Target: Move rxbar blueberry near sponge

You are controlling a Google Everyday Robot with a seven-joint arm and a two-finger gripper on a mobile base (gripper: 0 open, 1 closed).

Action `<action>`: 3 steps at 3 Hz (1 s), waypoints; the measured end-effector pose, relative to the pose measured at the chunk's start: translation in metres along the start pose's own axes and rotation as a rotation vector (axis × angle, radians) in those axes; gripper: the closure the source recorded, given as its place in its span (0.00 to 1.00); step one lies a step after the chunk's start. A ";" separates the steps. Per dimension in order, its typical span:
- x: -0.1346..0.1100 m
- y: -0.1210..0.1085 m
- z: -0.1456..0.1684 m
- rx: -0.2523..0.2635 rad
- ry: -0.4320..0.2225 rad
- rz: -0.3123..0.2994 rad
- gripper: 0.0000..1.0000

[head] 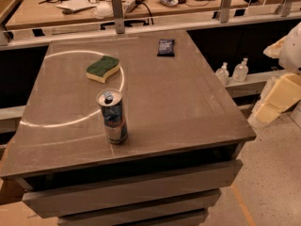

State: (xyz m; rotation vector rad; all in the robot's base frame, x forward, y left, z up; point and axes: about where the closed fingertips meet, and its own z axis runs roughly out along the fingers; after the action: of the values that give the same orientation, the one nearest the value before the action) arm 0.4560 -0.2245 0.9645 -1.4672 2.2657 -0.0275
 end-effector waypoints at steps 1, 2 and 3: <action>0.004 -0.024 0.011 0.078 -0.097 0.116 0.00; 0.006 -0.048 0.021 0.143 -0.232 0.234 0.00; -0.002 -0.063 0.038 0.173 -0.352 0.304 0.00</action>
Offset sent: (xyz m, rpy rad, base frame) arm 0.0817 -0.0368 -0.0109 0.4339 -0.2932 -0.3242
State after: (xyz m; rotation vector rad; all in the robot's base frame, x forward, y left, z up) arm 0.5249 -0.2426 0.9467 -0.9451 2.1086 0.1154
